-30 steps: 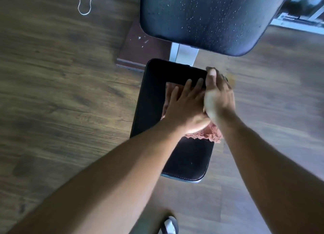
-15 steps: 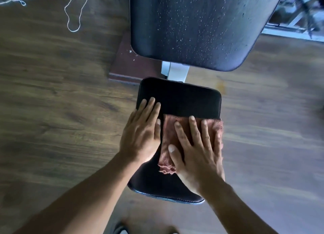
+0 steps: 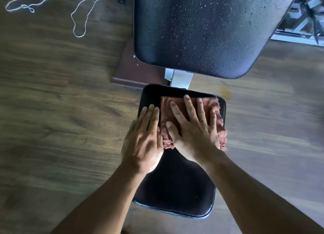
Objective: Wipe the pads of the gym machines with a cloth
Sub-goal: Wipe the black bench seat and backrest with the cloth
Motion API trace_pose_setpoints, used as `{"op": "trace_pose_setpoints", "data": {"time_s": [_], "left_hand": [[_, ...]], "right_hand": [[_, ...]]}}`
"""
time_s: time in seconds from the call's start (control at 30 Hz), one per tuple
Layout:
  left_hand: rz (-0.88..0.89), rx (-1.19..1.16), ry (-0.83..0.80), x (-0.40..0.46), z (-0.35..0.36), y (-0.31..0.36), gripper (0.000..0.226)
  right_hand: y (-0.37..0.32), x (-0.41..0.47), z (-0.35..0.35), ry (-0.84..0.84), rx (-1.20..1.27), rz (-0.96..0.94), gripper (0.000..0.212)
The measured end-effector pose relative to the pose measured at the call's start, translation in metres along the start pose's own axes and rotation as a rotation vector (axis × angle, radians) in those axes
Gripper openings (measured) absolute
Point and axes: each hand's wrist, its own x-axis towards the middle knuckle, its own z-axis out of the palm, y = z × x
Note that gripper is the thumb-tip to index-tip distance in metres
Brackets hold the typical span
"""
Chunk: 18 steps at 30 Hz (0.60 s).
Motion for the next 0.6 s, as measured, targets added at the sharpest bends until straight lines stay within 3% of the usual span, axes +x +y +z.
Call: {"op": "trace_pose_setpoints", "data": {"time_s": [0.37,0.6], "left_hand": [[-0.003,-0.034,0.032,-0.001,0.003,-0.001,0.054],[-0.005,-0.056,0.019,-0.001,0.007,-0.003,0.053]], "right_hand": [[-0.002,0.043,-0.006,0.032,-0.001,-0.062,0.064],[0.004,0.015,-0.001,0.071,0.066,0.194,0.065]]}}
